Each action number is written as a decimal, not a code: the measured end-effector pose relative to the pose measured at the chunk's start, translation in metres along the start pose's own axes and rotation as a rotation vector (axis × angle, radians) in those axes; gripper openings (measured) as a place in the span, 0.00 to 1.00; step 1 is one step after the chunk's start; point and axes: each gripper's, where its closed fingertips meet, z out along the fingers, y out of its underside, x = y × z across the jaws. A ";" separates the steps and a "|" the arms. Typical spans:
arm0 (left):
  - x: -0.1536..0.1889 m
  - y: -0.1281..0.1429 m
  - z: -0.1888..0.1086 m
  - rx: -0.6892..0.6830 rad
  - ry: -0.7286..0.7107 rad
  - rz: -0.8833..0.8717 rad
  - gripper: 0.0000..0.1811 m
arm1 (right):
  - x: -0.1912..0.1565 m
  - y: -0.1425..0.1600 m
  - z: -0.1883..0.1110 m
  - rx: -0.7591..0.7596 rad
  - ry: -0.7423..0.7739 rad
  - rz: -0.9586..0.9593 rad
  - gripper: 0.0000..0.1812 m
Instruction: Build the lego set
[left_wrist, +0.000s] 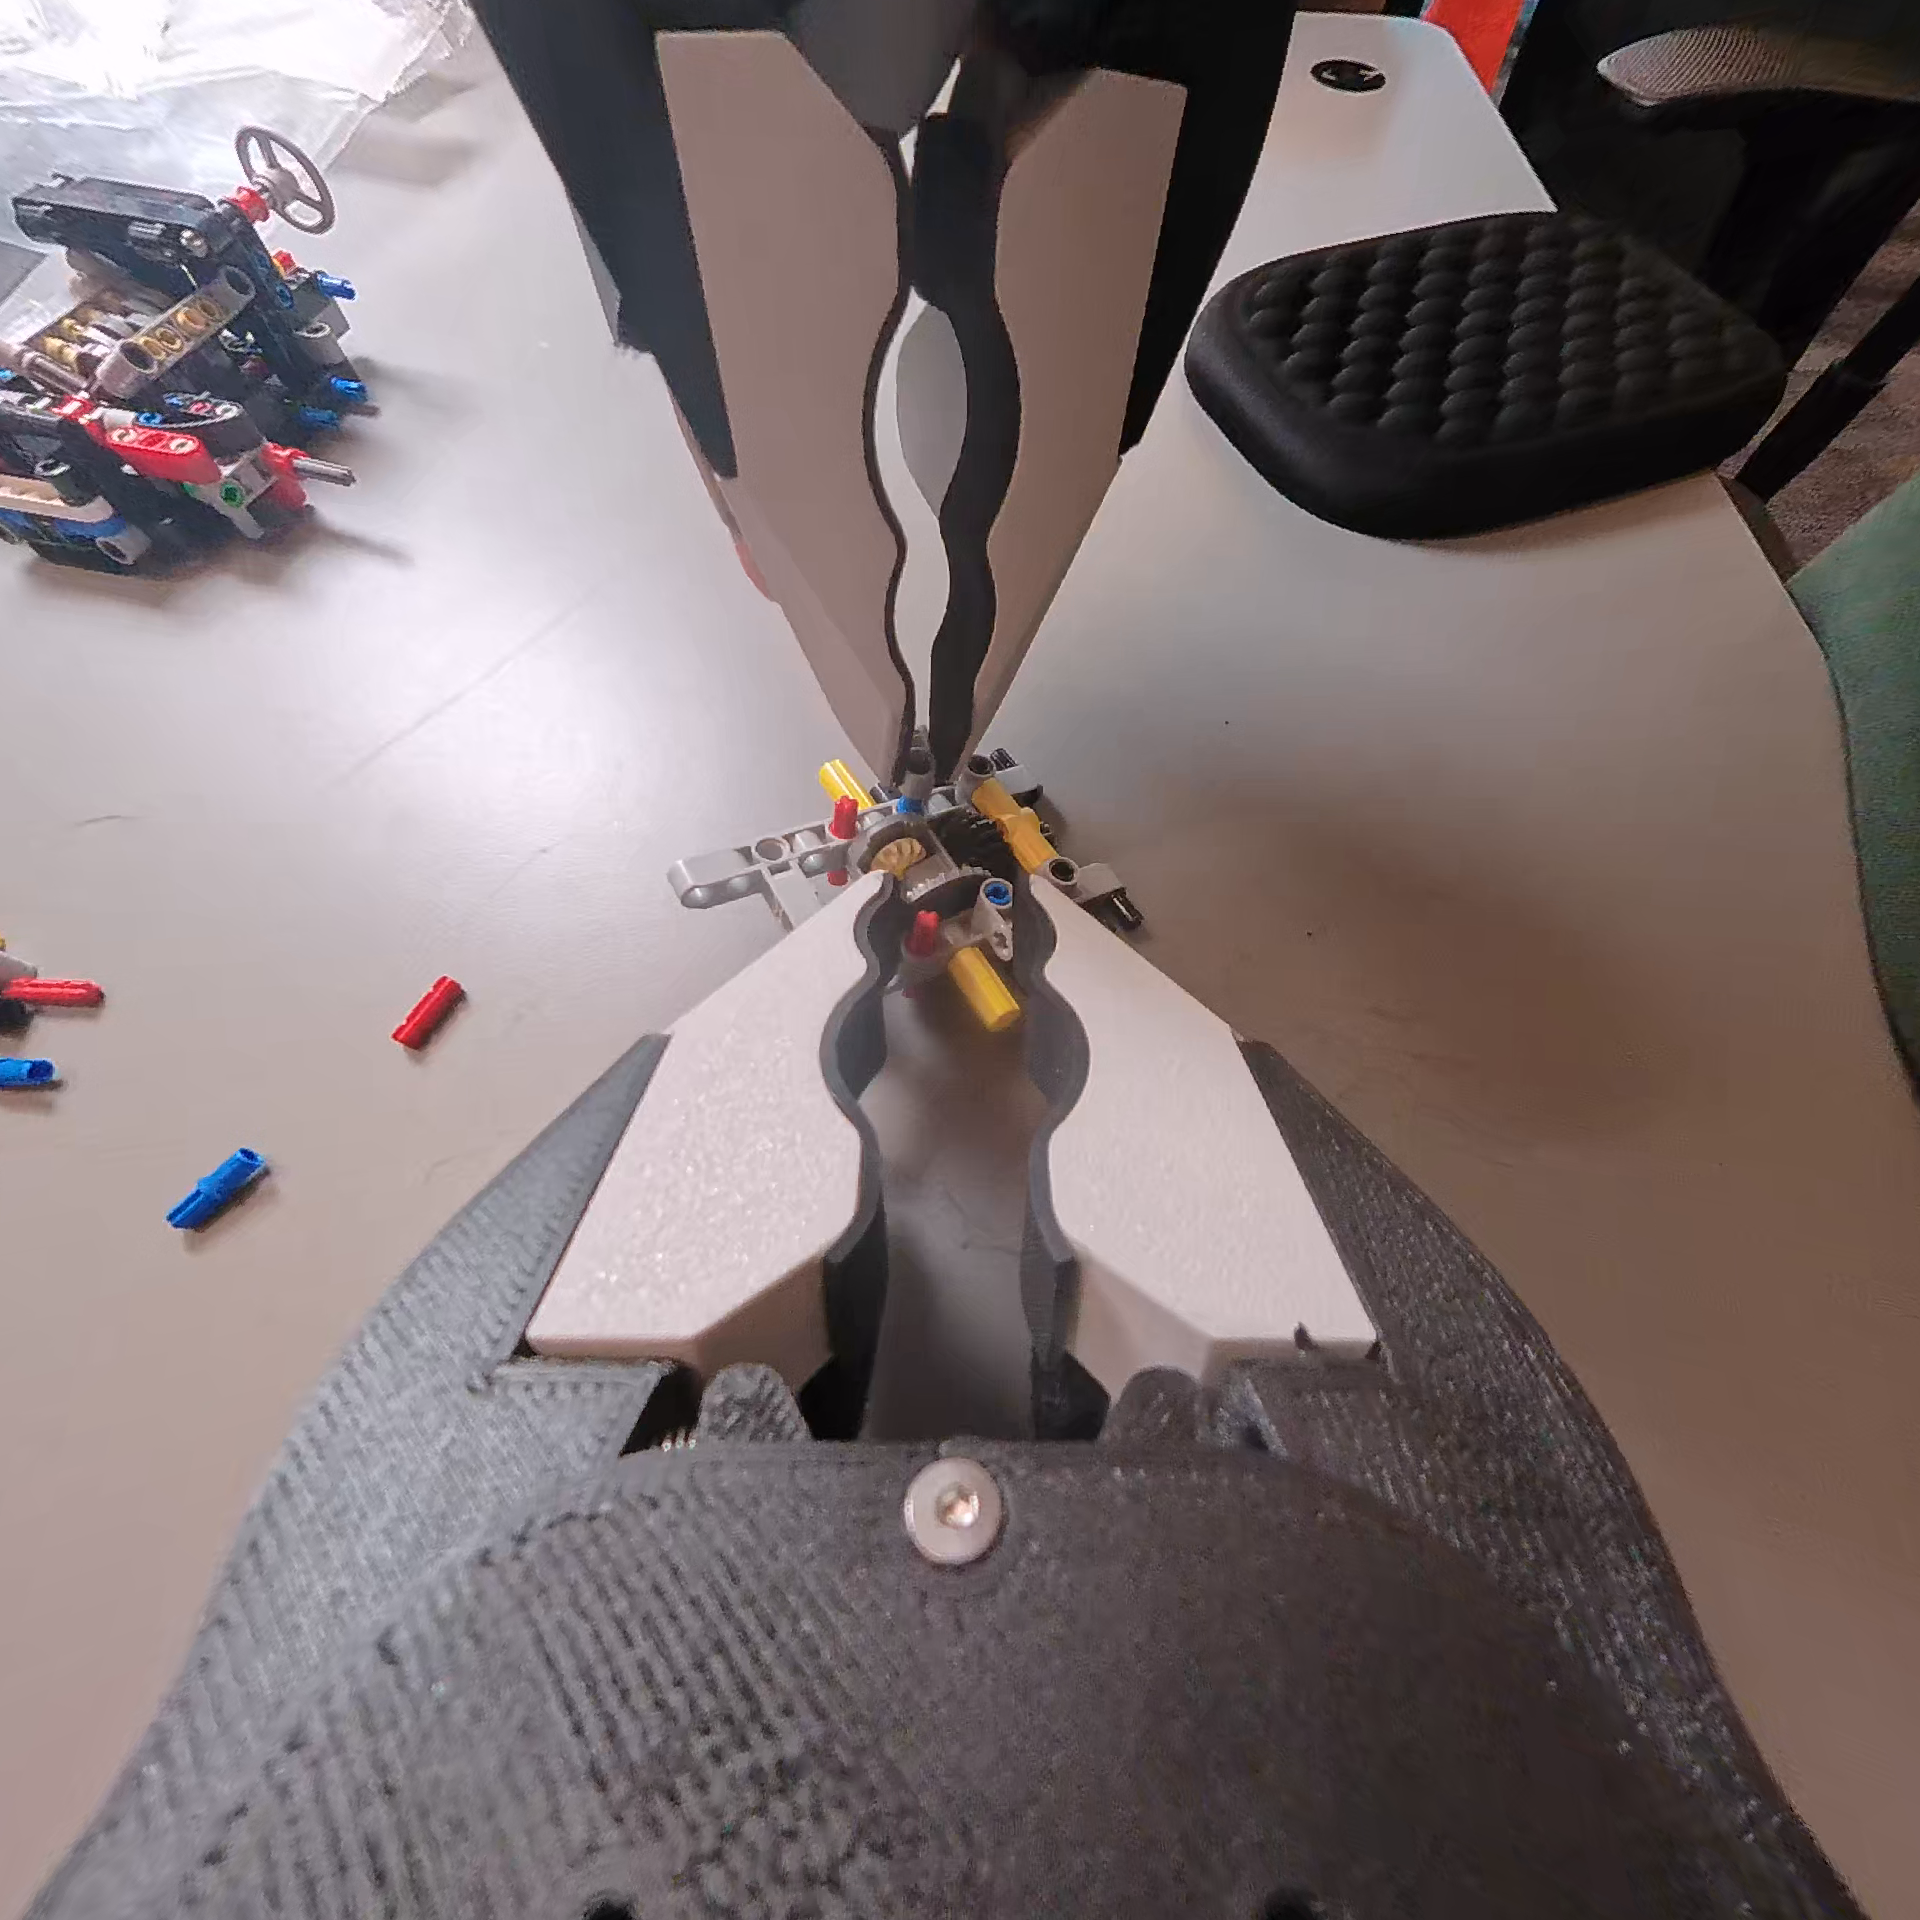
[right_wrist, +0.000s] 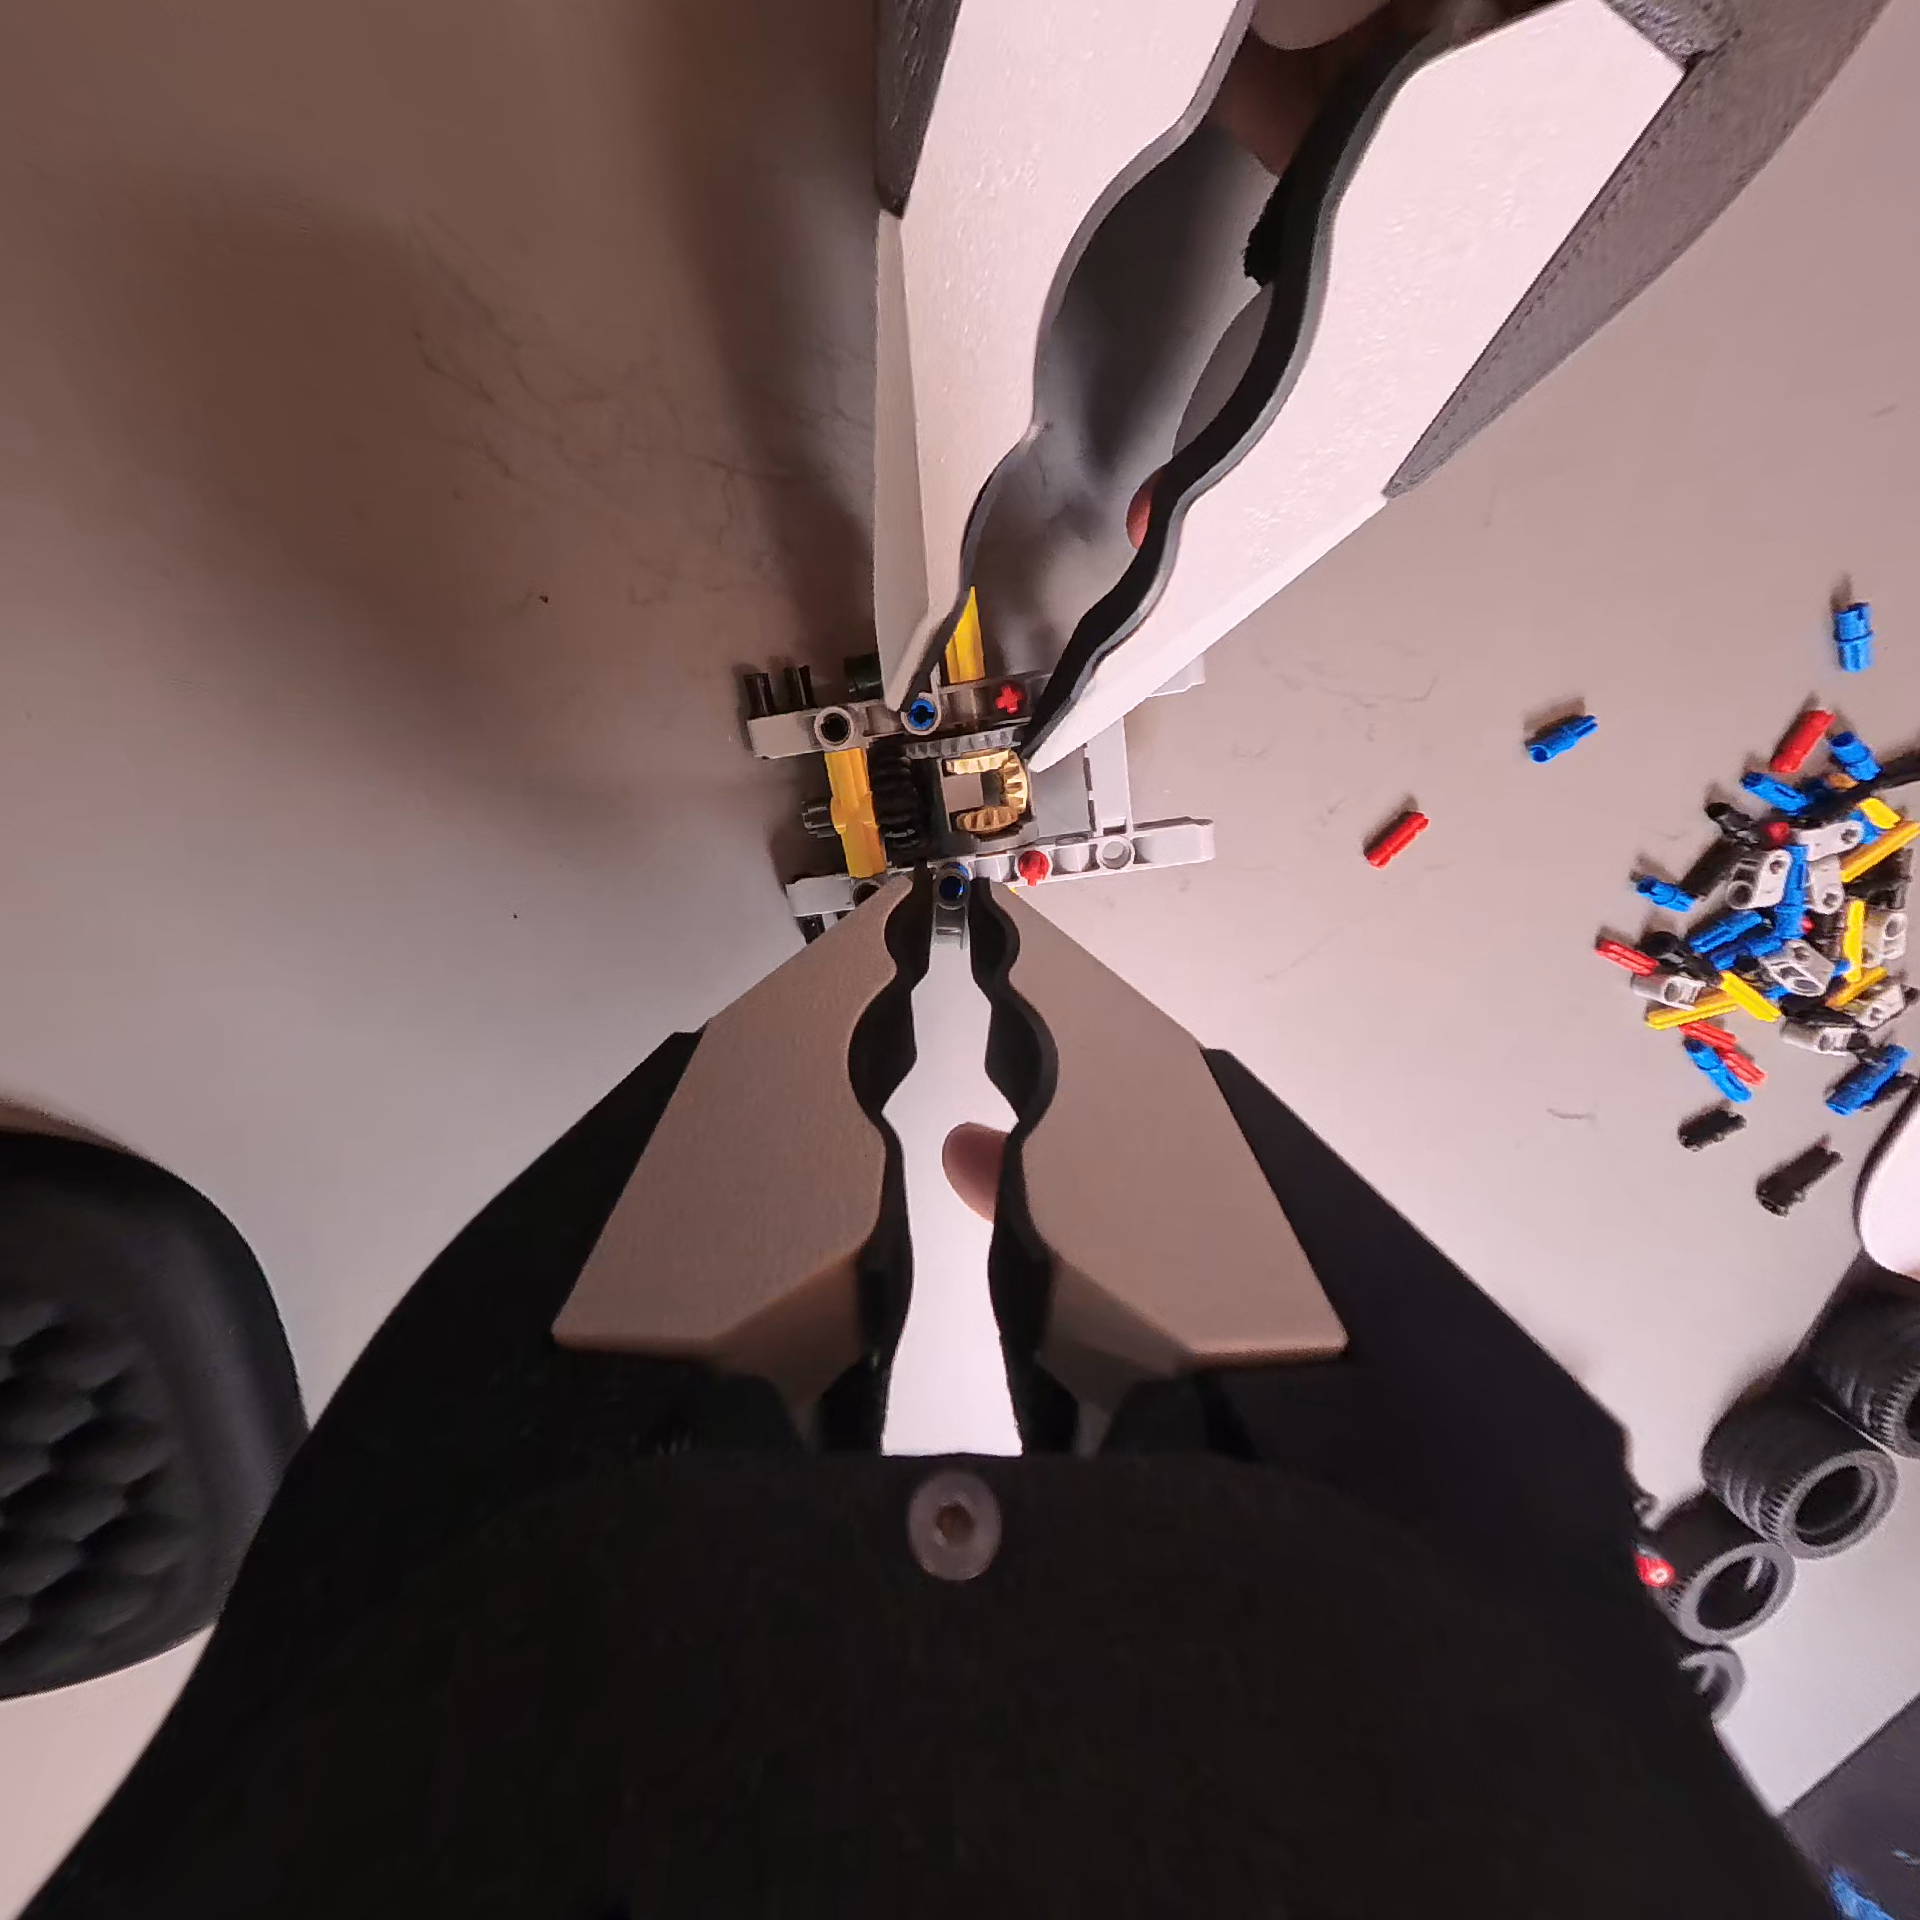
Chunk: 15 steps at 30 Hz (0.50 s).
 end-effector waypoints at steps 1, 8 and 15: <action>0.000 0.000 0.000 0.000 0.000 -0.001 0.11 | 0.000 0.000 0.000 0.005 0.005 -0.007 0.03; 0.003 0.000 0.000 0.002 0.009 0.008 0.10 | -0.001 0.001 0.006 0.055 0.062 -0.030 0.04; 0.002 0.000 0.000 0.004 0.028 -0.019 0.10 | -0.001 0.001 0.007 0.030 0.001 -0.035 0.04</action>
